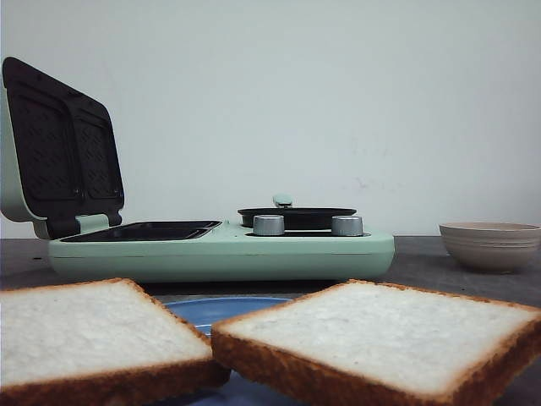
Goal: Make breakfast with bread and shrimp
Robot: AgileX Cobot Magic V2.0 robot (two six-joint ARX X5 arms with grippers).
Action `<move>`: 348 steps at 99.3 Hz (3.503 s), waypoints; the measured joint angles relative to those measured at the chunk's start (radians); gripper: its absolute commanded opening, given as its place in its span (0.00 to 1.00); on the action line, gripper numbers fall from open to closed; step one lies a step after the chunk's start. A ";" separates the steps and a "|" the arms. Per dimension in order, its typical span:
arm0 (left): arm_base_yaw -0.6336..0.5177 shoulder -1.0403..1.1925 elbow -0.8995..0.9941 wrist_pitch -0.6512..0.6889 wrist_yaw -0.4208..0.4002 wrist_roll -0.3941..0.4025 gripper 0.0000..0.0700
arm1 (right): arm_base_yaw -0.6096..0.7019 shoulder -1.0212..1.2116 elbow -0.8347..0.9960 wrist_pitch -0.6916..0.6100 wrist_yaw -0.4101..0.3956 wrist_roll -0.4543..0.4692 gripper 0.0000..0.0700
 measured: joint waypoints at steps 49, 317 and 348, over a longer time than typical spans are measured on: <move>-0.093 0.422 0.000 -0.087 0.295 -0.061 0.56 | 0.029 0.000 0.000 -0.025 0.001 0.000 0.84; -0.287 1.062 0.769 0.168 -0.320 0.053 0.01 | 0.074 0.000 0.000 -0.089 0.049 -0.005 0.84; -0.312 1.299 0.972 0.085 -0.508 0.158 0.01 | 0.074 0.000 0.000 -0.088 0.051 -0.006 0.84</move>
